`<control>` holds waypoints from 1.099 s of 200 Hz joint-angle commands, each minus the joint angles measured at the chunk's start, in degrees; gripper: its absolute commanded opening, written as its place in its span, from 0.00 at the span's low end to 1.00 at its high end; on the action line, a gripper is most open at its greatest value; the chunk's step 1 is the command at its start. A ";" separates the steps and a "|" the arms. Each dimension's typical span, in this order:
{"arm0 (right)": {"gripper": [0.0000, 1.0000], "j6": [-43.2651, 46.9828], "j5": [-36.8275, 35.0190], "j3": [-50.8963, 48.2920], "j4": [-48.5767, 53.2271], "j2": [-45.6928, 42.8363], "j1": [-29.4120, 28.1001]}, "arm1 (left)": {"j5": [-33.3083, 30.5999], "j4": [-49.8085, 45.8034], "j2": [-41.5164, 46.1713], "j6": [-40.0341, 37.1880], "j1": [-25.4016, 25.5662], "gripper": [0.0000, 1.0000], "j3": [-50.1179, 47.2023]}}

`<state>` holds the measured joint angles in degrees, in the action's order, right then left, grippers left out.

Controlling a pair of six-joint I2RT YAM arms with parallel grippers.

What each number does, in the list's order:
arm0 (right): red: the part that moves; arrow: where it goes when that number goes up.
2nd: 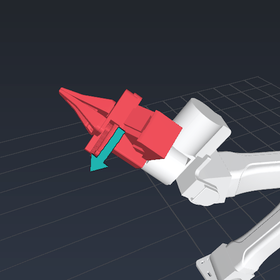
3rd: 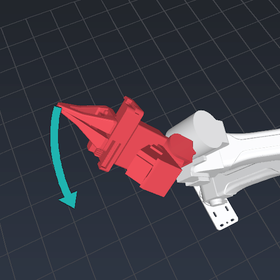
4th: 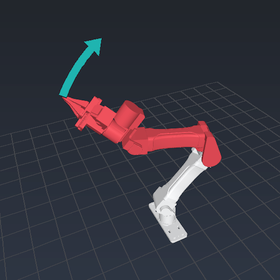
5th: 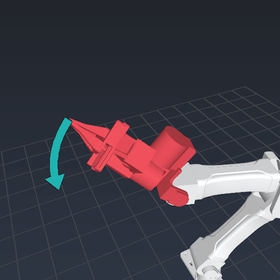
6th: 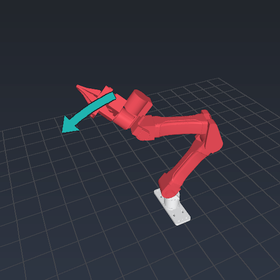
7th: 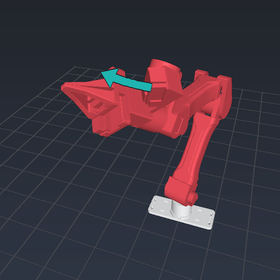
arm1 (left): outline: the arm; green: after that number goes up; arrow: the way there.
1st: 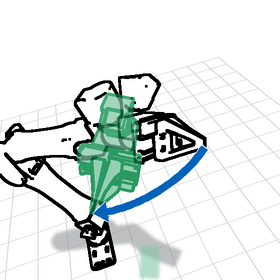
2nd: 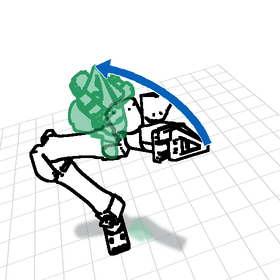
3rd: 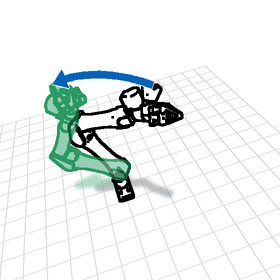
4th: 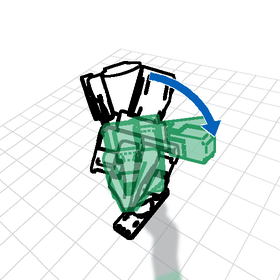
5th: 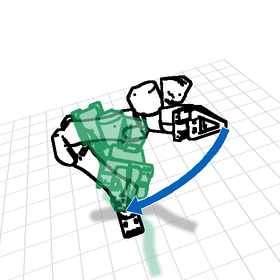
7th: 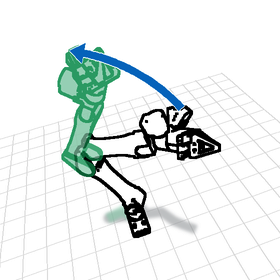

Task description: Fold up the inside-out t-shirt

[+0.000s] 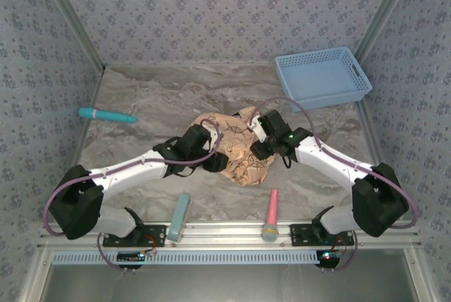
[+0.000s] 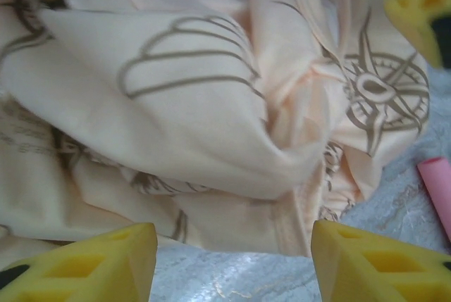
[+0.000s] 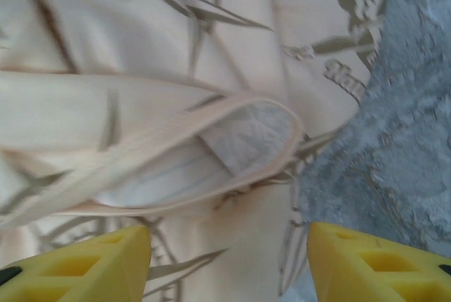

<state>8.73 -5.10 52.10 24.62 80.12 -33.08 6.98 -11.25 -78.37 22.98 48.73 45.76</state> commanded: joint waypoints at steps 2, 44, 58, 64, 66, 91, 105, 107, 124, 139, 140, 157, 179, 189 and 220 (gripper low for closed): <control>0.62 -4.04 2.64 2.78 0.88 2.60 3.24 | -0.85 0.12 -2.81 -1.55 2.46 0.61 3.16; 0.62 -5.25 7.08 2.35 -1.36 4.95 6.17 | -5.23 -3.61 -9.16 -1.92 3.32 0.62 7.96; 0.62 -5.87 9.43 2.81 -1.51 5.83 7.17 | -6.49 -4.43 -10.88 -1.97 3.26 0.60 8.86; 0.62 -6.25 10.07 3.08 -1.72 6.12 7.43 | -6.93 -4.60 -11.41 -1.93 3.30 0.59 9.07; 0.62 -6.35 10.21 3.12 -1.74 6.22 7.51 | -7.19 -4.63 -11.55 -1.86 3.24 0.58 9.21; 0.62 -7.15 11.33 3.90 -2.14 7.56 8.05 | -8.10 -4.93 -13.63 -2.38 3.24 0.46 10.44; 0.62 -7.09 11.27 4.30 -2.29 8.16 8.10 | -6.38 -5.17 -14.97 -3.09 3.29 0.43 11.20; 0.62 -7.09 11.26 4.32 -2.36 8.24 8.16 | -5.98 -5.19 -15.12 -3.18 3.30 0.42 11.22; 0.62 -7.22 11.26 4.76 -2.49 8.49 8.42 | -3.46 -4.86 -15.76 -3.27 3.30 0.35 11.15; 0.62 -7.03 11.00 5.10 -2.42 8.55 8.48 | -2.58 -6.02 -16.03 -3.76 3.39 0.33 11.65; 0.62 -7.00 11.00 5.11 -2.40 8.51 8.52 | -2.59 -6.09 -16.07 -3.84 3.39 0.33 11.69; 0.62 -6.92 11.14 5.12 -2.38 8.30 8.91 | -1.69 -7.36 -15.70 -5.56 3.68 0.36 12.08; 0.62 -6.83 11.92 4.85 -2.32 7.87 9.57 | 0.38 -7.54 -14.83 -6.76 3.88 0.52 11.41; 0.62 -6.77 12.04 4.78 -2.31 7.61 9.78 | 1.00 -6.86 -14.64 -6.83 3.89 0.53 10.80; 0.62 -6.72 12.13 4.40 -2.40 7.02 10.05 | -1.04 -6.85 -15.38 -5.56 3.51 0.48 10.21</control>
<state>2.35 5.93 55.55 22.02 88.18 -23.31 6.46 -16.95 -94.08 17.37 52.21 55.79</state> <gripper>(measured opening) 0.622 0.528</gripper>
